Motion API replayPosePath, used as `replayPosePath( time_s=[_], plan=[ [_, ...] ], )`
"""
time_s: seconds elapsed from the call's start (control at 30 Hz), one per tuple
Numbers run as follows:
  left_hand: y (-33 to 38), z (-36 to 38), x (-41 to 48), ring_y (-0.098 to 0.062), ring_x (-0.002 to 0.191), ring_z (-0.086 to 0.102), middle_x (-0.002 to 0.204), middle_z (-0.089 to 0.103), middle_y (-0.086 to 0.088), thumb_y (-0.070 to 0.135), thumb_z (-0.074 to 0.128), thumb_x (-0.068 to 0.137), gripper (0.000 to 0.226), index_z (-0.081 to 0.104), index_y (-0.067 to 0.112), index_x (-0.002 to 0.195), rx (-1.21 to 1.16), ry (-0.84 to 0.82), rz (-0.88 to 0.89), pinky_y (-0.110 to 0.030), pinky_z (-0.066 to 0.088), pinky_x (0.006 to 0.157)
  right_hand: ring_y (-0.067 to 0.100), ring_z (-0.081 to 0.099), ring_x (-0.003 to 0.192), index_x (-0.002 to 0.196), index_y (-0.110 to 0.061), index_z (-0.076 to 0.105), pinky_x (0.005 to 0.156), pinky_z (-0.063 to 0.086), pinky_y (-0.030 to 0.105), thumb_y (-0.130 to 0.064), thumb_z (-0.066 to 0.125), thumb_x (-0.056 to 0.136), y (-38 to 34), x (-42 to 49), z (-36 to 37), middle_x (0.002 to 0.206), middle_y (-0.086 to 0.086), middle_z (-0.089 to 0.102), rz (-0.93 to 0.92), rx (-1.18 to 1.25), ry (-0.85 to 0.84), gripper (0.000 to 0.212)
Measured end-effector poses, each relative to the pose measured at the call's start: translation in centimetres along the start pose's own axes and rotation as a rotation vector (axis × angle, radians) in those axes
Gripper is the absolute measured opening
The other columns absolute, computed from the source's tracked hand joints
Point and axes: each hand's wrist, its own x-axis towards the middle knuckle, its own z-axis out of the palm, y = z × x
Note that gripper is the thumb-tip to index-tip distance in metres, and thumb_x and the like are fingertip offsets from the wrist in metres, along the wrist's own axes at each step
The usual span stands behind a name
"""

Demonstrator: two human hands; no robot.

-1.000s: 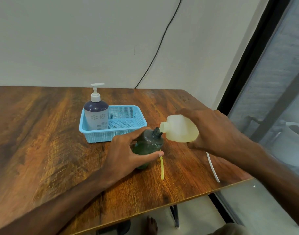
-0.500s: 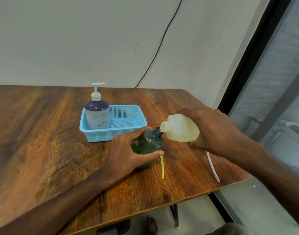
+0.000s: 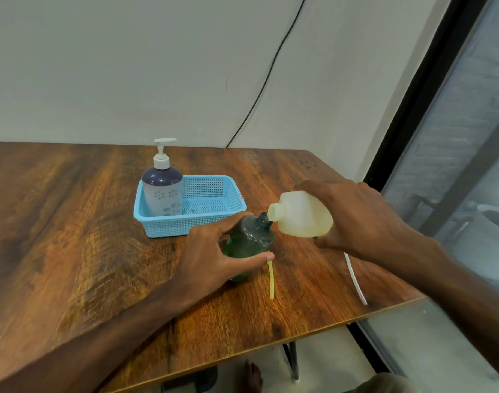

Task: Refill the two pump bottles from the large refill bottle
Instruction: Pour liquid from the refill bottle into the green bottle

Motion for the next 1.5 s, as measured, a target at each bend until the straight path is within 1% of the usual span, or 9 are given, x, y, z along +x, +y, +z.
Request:
replayPosePath(
  time_s=[0.13,0.33,0.47,0.63,0.7,0.97,1.13,1.27,1.5],
  plan=[
    [-0.07,0.04,-0.02,0.025,0.112,0.051,0.122,0.060,0.028,0.060,0.085,0.067,0.071,0.056,0.041,0.130,-0.006,-0.003,0.001,0.001,0.043,0.088,0.019,0.051,0.130,0.148,-0.035,0.040,0.095,0.049,0.034,-0.040,0.087,0.072,0.02,-0.02,-0.06,0.143,-0.007,0.056,-0.004,-0.002,0.010,0.089],
    [0.05,0.02,-0.02,0.022,0.112,0.052,0.124,0.062,0.024,0.060,0.085,0.067,0.072,0.056,0.040,0.130,-0.005,-0.003,0.001,0.001,0.043,0.088,0.018,0.050,0.130,0.147,-0.036,0.040,0.091,0.046,0.031,-0.039,0.086,0.072,0.14,0.01,-0.08,0.142,-0.008,0.056,-0.017,0.003,0.016,0.088],
    [0.07,0.01,-0.01,0.018,0.112,0.054,0.125,0.064,0.022,0.062,0.084,0.067,0.073,0.057,0.039,0.131,-0.003,-0.009,-0.005,-0.001,0.044,0.089,0.018,0.049,0.130,0.149,-0.035,0.040,0.094,0.045,0.031,-0.040,0.086,0.072,0.15,0.03,0.03,0.143,-0.008,0.055,-0.014,-0.001,0.013,0.089],
    [0.21,-0.06,-0.11,0.026,0.111,0.050,0.117,0.054,0.039,0.059,0.085,0.068,0.069,0.054,0.044,0.127,-0.012,-0.007,0.000,0.001,0.043,0.087,0.018,0.051,0.130,0.147,-0.035,0.042,0.095,0.046,0.032,-0.039,0.087,0.072,0.15,-0.07,0.00,0.142,-0.008,0.057,-0.018,-0.003,0.026,0.088],
    [0.19,-0.06,-0.09,0.028,0.111,0.049,0.116,0.051,0.042,0.058,0.086,0.068,0.069,0.053,0.044,0.126,-0.010,-0.002,0.001,0.002,0.043,0.086,0.018,0.051,0.130,0.147,-0.035,0.042,0.096,0.046,0.032,-0.039,0.086,0.072,0.18,-0.07,0.05,0.142,-0.008,0.057,-0.020,-0.007,0.030,0.088],
    [0.00,-0.06,-0.09,0.030,0.110,0.047,0.116,0.050,0.042,0.061,0.085,0.067,0.071,0.053,0.044,0.128,0.006,0.011,0.017,0.002,0.043,0.086,0.019,0.051,0.130,0.148,-0.036,0.041,0.097,0.047,0.033,-0.039,0.086,0.073,0.21,0.09,0.12,0.142,-0.007,0.057,-0.025,-0.013,0.024,0.088],
    [0.23,-0.13,-0.11,0.026,0.113,0.050,0.116,0.050,0.045,0.058,0.087,0.067,0.065,0.052,0.052,0.122,-0.013,0.014,0.019,-0.001,0.045,0.087,0.020,0.050,0.130,0.148,-0.036,0.040,0.098,0.046,0.034,-0.041,0.086,0.072,0.21,0.08,0.20,0.143,-0.007,0.056,-0.019,-0.026,0.026,0.089],
    [0.09,-0.09,-0.06,0.028,0.113,0.048,0.118,0.051,0.042,0.058,0.087,0.067,0.069,0.054,0.044,0.127,-0.010,0.014,0.025,0.001,0.043,0.088,0.020,0.051,0.130,0.148,-0.036,0.039,0.098,0.046,0.035,-0.041,0.086,0.072,0.17,0.11,0.12,0.142,-0.006,0.056,-0.026,-0.028,0.026,0.089],
    [0.06,-0.11,-0.08,0.028,0.112,0.049,0.117,0.050,0.043,0.062,0.084,0.067,0.071,0.054,0.043,0.128,-0.011,0.011,0.023,0.000,0.044,0.088,0.019,0.049,0.132,0.150,-0.036,0.038,0.100,0.045,0.035,-0.042,0.085,0.073,0.10,0.14,-0.08,0.144,-0.007,0.055,-0.018,-0.042,0.005,0.089]
  ],
)
